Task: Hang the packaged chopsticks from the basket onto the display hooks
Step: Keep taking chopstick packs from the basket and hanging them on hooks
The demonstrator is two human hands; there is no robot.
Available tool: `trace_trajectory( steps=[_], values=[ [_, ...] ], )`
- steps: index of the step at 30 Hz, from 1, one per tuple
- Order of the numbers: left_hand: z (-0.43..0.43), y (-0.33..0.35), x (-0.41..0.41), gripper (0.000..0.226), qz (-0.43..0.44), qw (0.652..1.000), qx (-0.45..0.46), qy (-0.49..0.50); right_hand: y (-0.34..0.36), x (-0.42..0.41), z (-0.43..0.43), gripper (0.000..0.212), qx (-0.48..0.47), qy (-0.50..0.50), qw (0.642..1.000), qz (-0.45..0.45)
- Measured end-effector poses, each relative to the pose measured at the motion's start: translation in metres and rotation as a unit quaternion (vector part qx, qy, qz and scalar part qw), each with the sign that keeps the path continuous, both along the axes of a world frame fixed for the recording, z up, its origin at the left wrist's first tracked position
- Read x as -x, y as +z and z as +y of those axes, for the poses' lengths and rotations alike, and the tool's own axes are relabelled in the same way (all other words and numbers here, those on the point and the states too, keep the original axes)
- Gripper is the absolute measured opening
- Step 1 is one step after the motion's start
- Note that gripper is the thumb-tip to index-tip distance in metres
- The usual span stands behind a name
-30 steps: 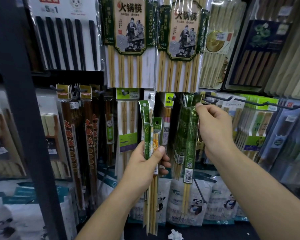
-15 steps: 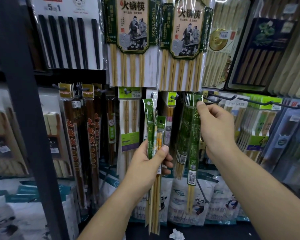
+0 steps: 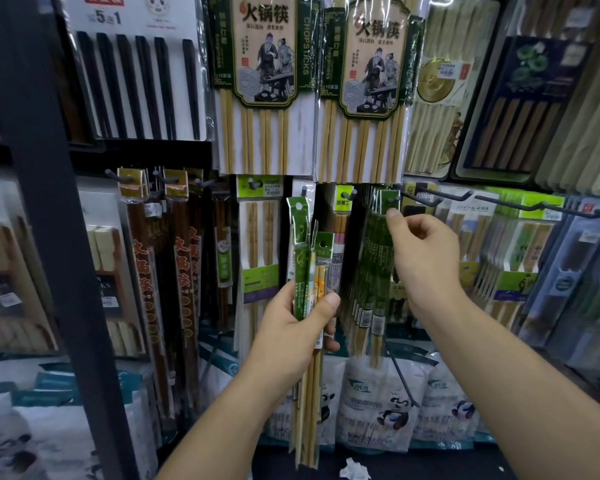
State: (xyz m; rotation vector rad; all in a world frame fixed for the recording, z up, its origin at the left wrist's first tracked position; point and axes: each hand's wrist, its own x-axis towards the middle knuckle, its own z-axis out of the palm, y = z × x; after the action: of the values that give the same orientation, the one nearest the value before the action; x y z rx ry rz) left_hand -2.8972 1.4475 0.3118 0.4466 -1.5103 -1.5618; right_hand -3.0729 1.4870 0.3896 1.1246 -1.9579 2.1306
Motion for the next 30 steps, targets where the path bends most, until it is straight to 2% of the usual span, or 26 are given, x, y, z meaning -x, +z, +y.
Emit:
trace_trajectory(
  steps=[5,11,13,18,22,26,30],
  values=[
    [0.000,0.000,0.002,0.010,0.006,1.000,-0.002,0.000,-0.012,-0.015,0.012,0.028,0.013,-0.013,1.000,0.006],
    [0.004,0.003,0.004,0.014,0.018,0.999,0.016,-0.027,-0.014,-0.046,0.030,0.015,-0.052,0.177,0.981,0.060],
    [0.006,0.002,0.006,0.019,0.020,0.999,0.025,-0.039,-0.013,-0.050,0.029,0.017,-0.066,0.201,0.975,0.071],
    [0.005,0.000,0.007,0.009,0.039,0.997,-0.023,-0.057,-0.013,-0.047,0.027,0.025,-0.061,0.187,0.979,0.045],
    [-0.001,-0.004,0.007,0.033,0.018,1.000,-0.003,-0.017,-0.004,-0.034,0.027,0.027,-0.027,0.133,0.991,-0.003],
    [-0.002,-0.003,0.005,0.046,0.003,1.000,0.000,-0.020,0.013,-0.023,0.028,0.031,0.018,0.110,0.993,-0.042],
    [-0.003,-0.007,0.006,0.071,-0.023,0.999,-0.007,-0.035,0.021,-0.019,0.026,0.037,0.042,0.101,0.992,-0.070]
  ],
)
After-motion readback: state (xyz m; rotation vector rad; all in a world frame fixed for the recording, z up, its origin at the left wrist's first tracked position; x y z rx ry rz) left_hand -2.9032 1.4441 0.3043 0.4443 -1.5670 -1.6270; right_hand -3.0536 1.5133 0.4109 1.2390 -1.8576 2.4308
